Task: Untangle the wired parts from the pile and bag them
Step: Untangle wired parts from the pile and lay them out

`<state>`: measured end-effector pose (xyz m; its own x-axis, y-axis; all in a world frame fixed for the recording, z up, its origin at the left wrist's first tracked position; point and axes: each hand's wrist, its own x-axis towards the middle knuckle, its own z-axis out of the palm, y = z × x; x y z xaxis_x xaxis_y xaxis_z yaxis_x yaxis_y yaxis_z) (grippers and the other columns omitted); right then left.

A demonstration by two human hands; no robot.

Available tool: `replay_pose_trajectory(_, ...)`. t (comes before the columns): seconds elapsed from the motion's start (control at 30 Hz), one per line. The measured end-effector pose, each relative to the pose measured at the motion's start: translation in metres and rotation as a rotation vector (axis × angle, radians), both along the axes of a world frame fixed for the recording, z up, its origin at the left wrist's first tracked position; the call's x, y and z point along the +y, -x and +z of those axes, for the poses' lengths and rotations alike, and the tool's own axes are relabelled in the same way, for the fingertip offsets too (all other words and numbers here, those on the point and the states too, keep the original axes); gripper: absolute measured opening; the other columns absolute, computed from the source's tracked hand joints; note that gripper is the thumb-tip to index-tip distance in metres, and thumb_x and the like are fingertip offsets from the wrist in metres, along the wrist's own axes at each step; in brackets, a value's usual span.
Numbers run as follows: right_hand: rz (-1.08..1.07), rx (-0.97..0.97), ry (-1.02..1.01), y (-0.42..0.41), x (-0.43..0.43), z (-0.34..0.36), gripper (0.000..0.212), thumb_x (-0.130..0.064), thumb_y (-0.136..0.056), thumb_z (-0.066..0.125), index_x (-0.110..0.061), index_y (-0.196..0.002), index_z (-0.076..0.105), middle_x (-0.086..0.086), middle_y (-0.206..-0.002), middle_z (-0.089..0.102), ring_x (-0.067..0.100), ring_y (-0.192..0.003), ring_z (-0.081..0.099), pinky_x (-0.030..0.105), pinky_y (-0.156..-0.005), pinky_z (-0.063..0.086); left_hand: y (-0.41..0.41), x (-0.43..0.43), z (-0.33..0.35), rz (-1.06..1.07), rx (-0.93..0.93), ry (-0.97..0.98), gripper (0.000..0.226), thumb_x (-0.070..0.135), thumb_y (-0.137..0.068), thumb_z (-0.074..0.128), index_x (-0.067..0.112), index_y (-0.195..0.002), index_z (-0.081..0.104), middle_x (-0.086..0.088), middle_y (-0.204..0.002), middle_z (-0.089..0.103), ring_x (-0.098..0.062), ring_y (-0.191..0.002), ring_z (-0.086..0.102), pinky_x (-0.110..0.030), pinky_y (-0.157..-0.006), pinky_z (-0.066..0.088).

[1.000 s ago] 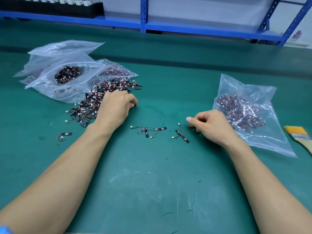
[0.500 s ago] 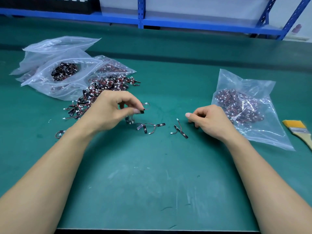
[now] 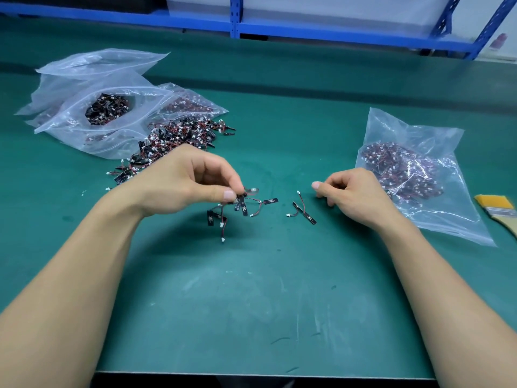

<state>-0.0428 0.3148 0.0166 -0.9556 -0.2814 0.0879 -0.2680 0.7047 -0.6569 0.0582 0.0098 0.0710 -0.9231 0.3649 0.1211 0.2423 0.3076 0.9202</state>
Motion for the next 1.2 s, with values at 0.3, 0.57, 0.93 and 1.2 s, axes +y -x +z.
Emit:
replay_pose_trajectory(0.3, -0.001, 0.087, 0.036, -0.002, -0.002, 0.001, 0.034, -0.039, -0.090, 0.070, -0.020, -0.062, 0.069, -0.007, -0.055, 0.065, 0.002, -0.045, 0.048, 0.016, -0.049, 0.039, 0.006, -0.021, -0.001, 0.147, 0.028, -0.076, 0.018, 0.015, -0.074, 0.072, 0.031, -0.080, 0.078, 0.011, -0.073, 0.073, 0.003, -0.066, 0.064, -0.007, -0.063, 0.047)
replay_pose_trajectory(0.57, -0.017, 0.145, 0.017, -0.001, -0.005, -0.003, 0.032, -0.039, -0.090, 0.069, -0.020, -0.065, 0.069, -0.001, -0.057, 0.065, 0.009, -0.052, 0.051, 0.029, -0.059, 0.046, 0.004, -0.015, -0.002, -0.031, -0.078, -0.032, 0.015, 0.014, -0.076, 0.075, 0.028, -0.082, 0.078, 0.003, -0.071, 0.072, -0.003, -0.061, 0.061, -0.015, -0.062, 0.049)
replay_pose_trajectory(0.93, -0.013, 0.123, 0.034, -0.001, -0.005, -0.003, 0.031, -0.038, -0.091, 0.068, -0.019, -0.066, 0.070, -0.008, -0.058, 0.066, 0.003, -0.048, 0.049, 0.024, -0.055, 0.039, 0.001, -0.001, -0.005, -0.164, -0.162, 0.120, 0.010, 0.023, -0.079, 0.081, 0.027, -0.087, 0.078, -0.001, -0.091, 0.076, -0.025, -0.083, 0.068, -0.030, -0.083, 0.055)
replay_pose_trajectory(1.2, -0.022, 0.115, 0.043, -0.002, -0.005, -0.002, 0.031, -0.038, -0.091, 0.068, -0.020, -0.067, 0.070, -0.012, -0.057, 0.065, 0.001, -0.047, 0.050, 0.022, -0.055, 0.038, -0.001, 0.003, -0.002, -0.136, -0.032, 0.051, 0.012, 0.033, -0.074, 0.079, 0.029, -0.085, 0.079, -0.005, -0.089, 0.076, -0.042, -0.080, 0.063, -0.050, -0.076, 0.050)
